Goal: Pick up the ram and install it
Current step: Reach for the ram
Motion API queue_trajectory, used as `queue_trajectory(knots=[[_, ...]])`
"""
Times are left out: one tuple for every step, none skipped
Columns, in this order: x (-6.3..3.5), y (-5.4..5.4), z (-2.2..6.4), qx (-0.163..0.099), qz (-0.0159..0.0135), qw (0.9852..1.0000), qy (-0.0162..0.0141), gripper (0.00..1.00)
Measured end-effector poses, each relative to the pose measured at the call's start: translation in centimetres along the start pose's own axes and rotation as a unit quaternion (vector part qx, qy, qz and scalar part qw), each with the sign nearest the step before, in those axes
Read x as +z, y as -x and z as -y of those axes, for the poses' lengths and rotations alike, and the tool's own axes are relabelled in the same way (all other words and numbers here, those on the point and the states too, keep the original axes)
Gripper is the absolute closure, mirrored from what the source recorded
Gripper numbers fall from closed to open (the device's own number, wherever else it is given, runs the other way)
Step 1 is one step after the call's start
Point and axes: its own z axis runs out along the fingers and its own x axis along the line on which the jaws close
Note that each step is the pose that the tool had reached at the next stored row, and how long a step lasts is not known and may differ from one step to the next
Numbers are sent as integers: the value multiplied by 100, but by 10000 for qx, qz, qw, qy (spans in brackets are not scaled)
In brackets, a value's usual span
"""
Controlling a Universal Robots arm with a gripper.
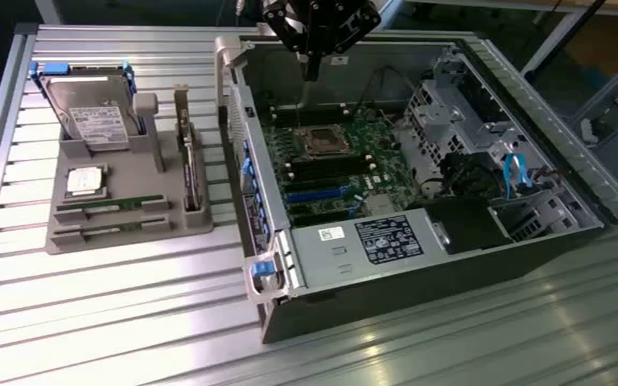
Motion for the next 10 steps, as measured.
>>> queue_trajectory(knots=[[0,0,0,0,0,10000,0,90],[0,0,0,0,0,10000,0,90],[0,0,0,0,0,10000,0,90],[0,0,0,0,0,10000,0,90],[0,0,0,0,0,10000,0,90],[0,0,0,0,0,10000,0,90],[0,0,0,0,0,10000,0,90],[0,0,0,0,0,10000,0,90],[0,0,0,0,0,10000,0,90],[0,0,0,0,0,10000,0,90]])
